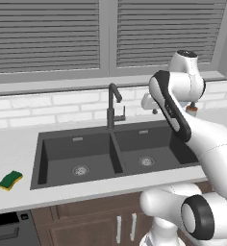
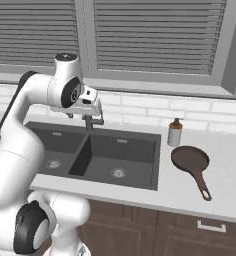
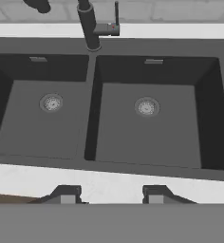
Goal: Pick the pan and sponge and place them into the sink. Then turn on the water.
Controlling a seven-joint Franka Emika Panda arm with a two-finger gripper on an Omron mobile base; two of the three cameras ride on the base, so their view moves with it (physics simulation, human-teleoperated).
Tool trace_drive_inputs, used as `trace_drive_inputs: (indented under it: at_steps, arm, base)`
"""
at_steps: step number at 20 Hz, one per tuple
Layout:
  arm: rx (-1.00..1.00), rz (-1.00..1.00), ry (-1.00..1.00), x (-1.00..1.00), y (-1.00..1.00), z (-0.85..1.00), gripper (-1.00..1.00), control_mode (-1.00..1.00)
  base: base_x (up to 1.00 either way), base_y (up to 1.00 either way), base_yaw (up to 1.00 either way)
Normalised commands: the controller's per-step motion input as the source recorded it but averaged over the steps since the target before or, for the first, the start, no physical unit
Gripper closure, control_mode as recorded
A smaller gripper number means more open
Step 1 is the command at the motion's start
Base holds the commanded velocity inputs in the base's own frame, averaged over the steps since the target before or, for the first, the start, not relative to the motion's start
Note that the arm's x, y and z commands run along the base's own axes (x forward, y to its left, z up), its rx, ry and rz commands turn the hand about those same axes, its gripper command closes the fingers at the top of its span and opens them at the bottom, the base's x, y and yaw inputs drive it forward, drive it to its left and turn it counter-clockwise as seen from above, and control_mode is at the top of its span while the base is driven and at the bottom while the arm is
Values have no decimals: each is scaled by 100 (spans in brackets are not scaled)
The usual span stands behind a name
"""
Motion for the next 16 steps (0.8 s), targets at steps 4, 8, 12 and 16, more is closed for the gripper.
trace_drive_inputs:
  at_steps: [4, 8, 12, 16]
  arm:
    - [0, 0, 0, -16, -8, 0, -100, -100]
    - [0, 0, -8, -19, -50, 0, -100, -100]
    - [0, 0, -13, -13, -68, 0, -100, -100]
    - [1, 0, -17, -14, -69, 0, -100, -100]
  base:
    - [0, 0, 0]
    - [0, 0, 0]
    - [0, 0, 0]
    - [0, 0, 0]
